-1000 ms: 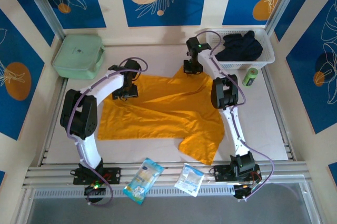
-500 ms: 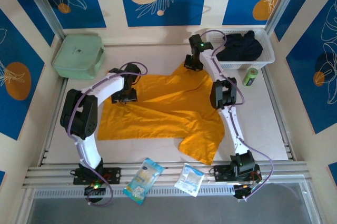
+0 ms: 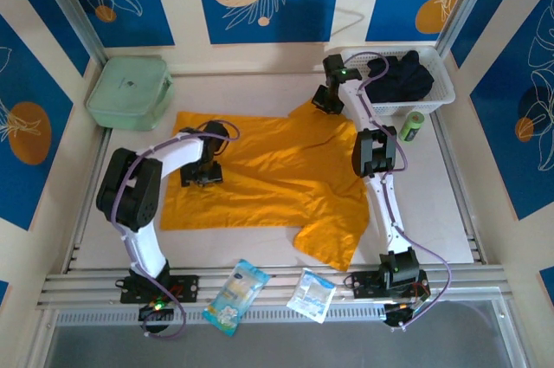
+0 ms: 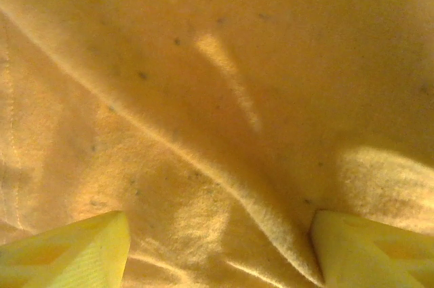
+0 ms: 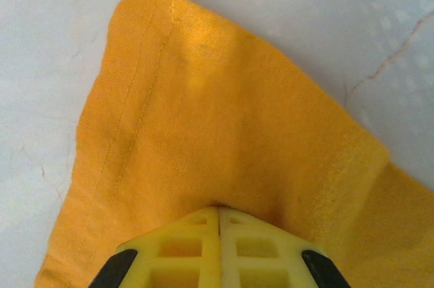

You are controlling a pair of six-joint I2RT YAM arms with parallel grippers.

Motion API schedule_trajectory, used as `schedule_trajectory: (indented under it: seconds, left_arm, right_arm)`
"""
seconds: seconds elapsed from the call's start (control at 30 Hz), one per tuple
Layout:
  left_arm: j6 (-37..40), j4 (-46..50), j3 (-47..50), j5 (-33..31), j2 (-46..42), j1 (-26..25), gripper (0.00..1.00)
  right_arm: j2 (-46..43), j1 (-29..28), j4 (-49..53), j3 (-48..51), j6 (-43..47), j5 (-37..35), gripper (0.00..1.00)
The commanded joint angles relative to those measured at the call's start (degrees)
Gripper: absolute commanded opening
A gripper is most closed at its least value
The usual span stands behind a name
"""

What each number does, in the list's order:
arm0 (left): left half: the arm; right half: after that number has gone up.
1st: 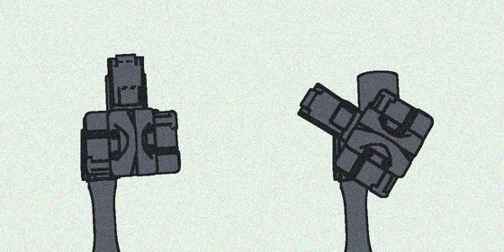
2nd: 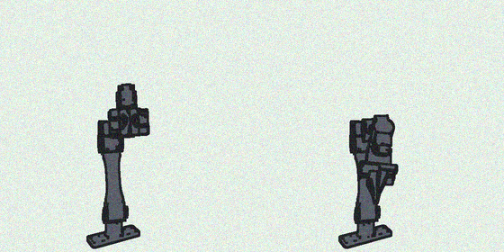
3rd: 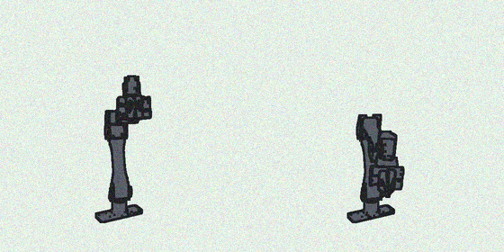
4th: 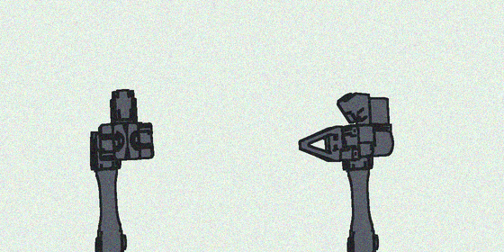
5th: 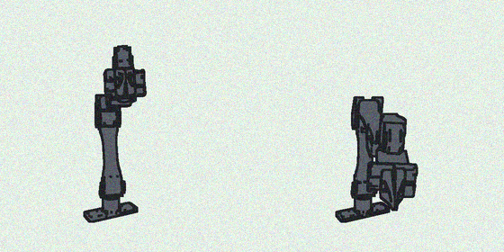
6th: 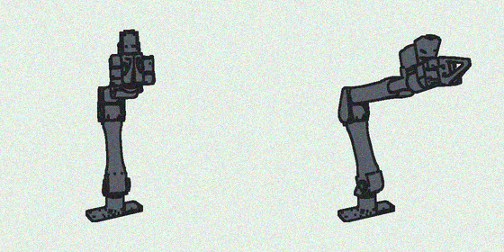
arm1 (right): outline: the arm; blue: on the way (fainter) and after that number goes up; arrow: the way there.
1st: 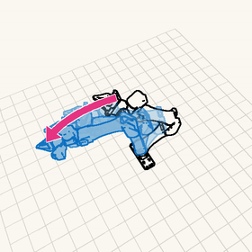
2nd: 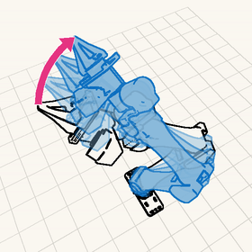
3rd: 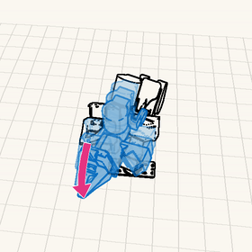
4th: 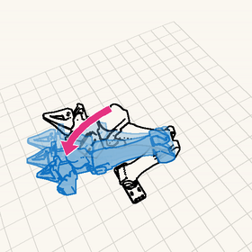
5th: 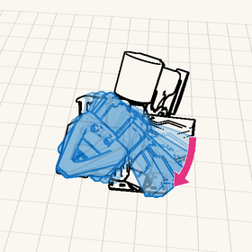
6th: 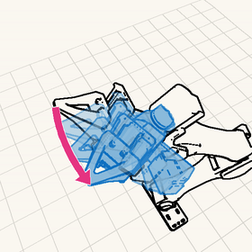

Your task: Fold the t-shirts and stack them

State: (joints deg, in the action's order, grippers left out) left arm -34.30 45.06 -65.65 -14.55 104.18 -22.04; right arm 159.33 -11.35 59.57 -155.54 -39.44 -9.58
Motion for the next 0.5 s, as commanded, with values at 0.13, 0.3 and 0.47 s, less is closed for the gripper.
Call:
schedule_trajectory:
  seconds: [0.13, 0.3, 0.47]
  left_arm:
    - [-3.17, -1.53, 8.68, 3.90, -2.62, -1.86, 0.72]
    - [-3.40, -0.13, 9.16, 4.82, -5.86, -2.64, 0.72]
    - [-2.16, 2.79, 6.13, 6.23, -11.47, -4.21, 0.72]
  right_arm:
    - [0.43, -3.20, 4.76, 6.17, 2.02, -1.09, 0.00]
    - [-5.69, -4.47, 3.27, 16.74, 3.12, -5.18, 0.00]
    - [-9.38, -3.85, 2.83, 18.16, 4.58, -6.07, 0.00]
